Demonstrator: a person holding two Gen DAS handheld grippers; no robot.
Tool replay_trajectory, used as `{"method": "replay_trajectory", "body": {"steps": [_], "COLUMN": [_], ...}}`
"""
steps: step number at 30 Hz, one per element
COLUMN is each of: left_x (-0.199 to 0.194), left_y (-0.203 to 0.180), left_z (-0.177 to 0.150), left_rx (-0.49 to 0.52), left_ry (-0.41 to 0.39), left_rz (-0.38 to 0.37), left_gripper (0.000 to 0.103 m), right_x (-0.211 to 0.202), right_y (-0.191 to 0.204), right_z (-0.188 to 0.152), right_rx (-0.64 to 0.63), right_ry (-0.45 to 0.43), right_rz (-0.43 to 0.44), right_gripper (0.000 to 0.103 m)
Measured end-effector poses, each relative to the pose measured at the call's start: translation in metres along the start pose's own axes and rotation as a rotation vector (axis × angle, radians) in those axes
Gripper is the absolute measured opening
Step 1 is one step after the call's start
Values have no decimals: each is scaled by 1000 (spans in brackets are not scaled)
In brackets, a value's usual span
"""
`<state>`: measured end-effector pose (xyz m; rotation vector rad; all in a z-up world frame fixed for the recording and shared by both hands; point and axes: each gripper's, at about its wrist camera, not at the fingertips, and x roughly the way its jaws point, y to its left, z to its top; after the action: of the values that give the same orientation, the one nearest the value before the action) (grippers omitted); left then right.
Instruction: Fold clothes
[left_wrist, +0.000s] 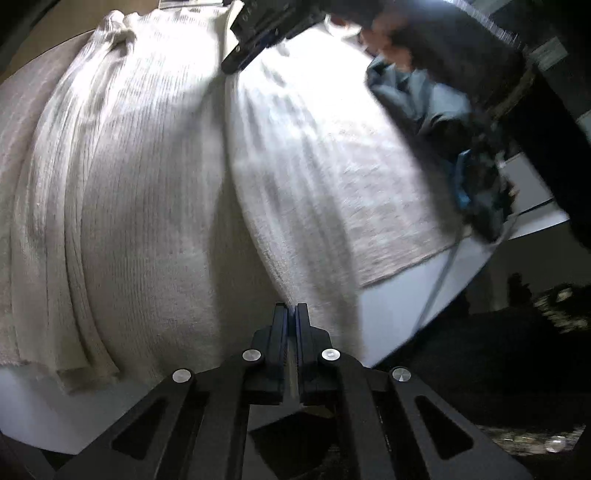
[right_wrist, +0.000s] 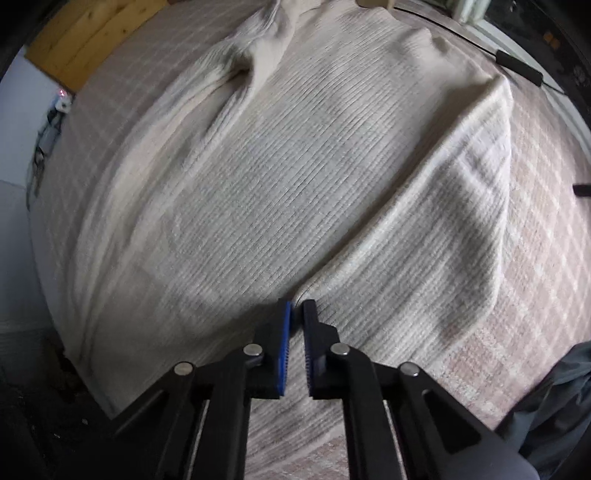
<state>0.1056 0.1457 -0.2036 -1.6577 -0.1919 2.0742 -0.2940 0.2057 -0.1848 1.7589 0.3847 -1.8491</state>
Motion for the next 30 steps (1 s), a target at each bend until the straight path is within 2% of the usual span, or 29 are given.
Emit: {"method": "replay_trajectory", "body": {"steps": [7,9,11,13,15,16,18,19,22,25,30], "left_x": [-26,-25,-14,-1,5,1,-10,-14,-21,-12,8], "left_y": [4,10,17,25,32,33,33,32,23,18,13], "left_z": [7,9,11,10,7,6,3,3,9,18,20], "left_rx": [-4,-8,-11,-22,-51,-57,-64,-61,-21,14,32], "left_ry": [-48,-51,-21,18,48,39,13,2,-10,16,63], "left_rz": [9,32,53,92,112,112,106,107,127,142,143], "left_gripper": [3,3,3,4,4,6,12,17,18,18,18], "right_x": [-21,-22,-18,-9,-18,-25,-36,-40,-49,-43,-7], "right_y": [0,2,3,-1,-18,-30,-53,-64,-93,-104,-107], "right_z": [14,22,32,41,46,50,58,62,79,104,140], "right_rx": [20,16,10,6,59,91,131,148,212,244,240], "right_ry": [-73,-89,-96,-79,-113,-138,-160,-164,-176,-165,-83], "right_rz": [47,29,10,41,112,136,103,78,85,82,-17], "right_gripper": [4,4,4,5,6,9,34,37,37,37,37]}}
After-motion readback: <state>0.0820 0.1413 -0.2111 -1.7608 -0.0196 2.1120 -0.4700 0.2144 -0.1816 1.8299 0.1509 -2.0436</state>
